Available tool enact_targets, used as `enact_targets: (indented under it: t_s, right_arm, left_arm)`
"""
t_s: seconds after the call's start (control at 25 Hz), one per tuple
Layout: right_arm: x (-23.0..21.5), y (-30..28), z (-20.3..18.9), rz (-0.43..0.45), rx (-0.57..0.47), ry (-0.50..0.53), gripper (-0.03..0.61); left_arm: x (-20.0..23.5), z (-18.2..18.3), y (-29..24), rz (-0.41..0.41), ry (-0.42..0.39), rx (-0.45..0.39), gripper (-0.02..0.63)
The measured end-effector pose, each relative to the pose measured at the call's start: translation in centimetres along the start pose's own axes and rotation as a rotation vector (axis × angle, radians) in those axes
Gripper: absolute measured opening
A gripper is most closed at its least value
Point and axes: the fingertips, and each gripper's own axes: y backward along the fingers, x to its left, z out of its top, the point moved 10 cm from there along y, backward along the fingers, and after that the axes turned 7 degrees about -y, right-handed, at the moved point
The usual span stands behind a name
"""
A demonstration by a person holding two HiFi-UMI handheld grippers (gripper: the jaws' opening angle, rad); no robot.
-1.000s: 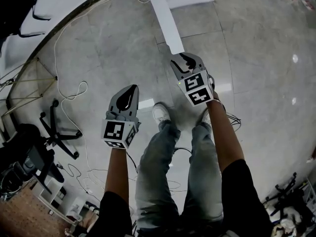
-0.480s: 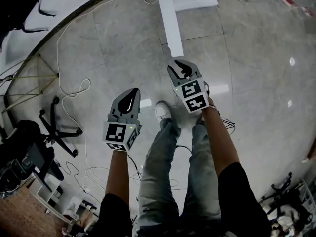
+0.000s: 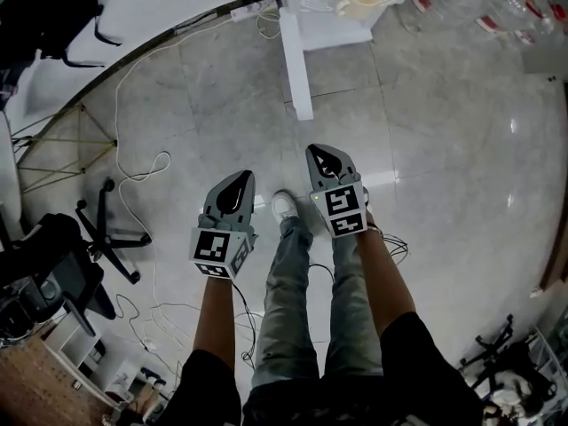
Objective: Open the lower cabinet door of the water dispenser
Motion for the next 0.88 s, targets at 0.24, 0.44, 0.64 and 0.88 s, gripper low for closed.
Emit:
enact_targets:
  t_s: [0.24, 0.44, 0.64, 0.88]
  right_arm:
    - [-0.1, 4.9, 4.3, -0.025, -0.04, -0.001, 0.014]
    - [-0.1, 10.1, 8.1, -0.039, -0.059, 0.0, 0.014]
    - [-0.5, 15.1, 12.1, -0.06, -0.104, -0.008, 0.014]
    - [-1.2, 20.5, 15.1, -0.082, -0.16, -0.02, 0.014]
  left_arm:
    - [-1.0, 5.8, 1.7, 0.005, 0.0, -0.037, 0.011]
    - [-3.4, 10.5, 3.5, 0.002, -0.013, -0.054, 0.009]
    - [-5.6, 14.5, 5.5, -0.007, -0.015, -0.081, 0.009]
    - [-7.8, 18.3, 7.5, 0.005, 0.02, -0.124, 0.009]
